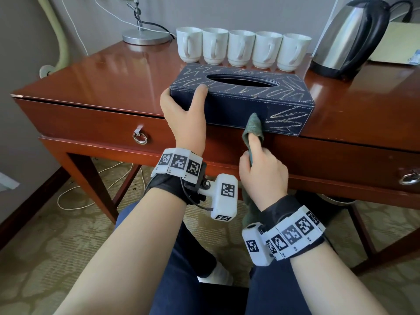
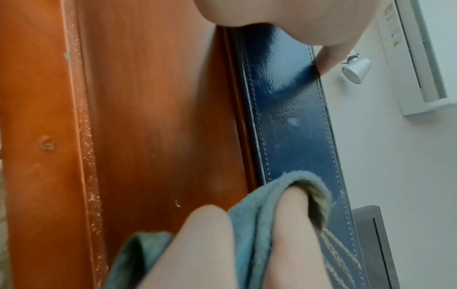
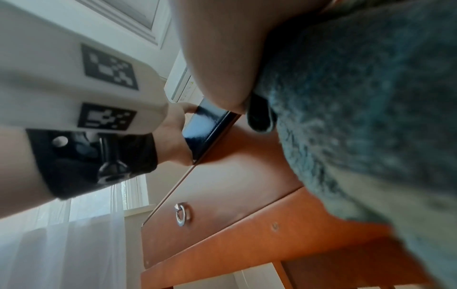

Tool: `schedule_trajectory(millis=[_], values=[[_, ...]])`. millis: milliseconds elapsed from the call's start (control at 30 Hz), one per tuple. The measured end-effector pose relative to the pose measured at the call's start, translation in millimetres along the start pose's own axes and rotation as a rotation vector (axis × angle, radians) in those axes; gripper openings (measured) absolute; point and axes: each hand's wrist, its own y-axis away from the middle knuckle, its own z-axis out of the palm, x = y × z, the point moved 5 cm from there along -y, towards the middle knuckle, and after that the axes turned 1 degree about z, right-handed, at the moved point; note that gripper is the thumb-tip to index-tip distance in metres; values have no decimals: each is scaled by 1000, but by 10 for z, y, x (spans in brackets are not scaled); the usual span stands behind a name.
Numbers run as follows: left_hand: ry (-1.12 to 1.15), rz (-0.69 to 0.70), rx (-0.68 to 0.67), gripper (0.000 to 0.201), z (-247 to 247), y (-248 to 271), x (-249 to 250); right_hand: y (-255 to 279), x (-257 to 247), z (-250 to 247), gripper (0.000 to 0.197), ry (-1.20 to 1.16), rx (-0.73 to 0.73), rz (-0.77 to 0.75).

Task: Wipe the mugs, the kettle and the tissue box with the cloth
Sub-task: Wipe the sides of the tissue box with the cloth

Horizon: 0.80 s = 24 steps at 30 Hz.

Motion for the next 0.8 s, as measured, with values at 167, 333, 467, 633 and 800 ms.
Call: schedule_trajectory(millis=[167,333,467,633,800], values=[[4,14,-2,50,22,-15,-5,-142,-27,-136,40,-10,74,0],[-15,51,19,51,29,-35,-37,-62,84,-162,41,30,70,63],[-40,75,20,60,36,-14,-26,-5,61,-75,42,14,18,44],[-51,86,29,65,34,4,-5,-155,-38,-160,43,24,40,12],[-46,81,31,68,34,-6,-23,-163,78,-287,46,61,78,87]])
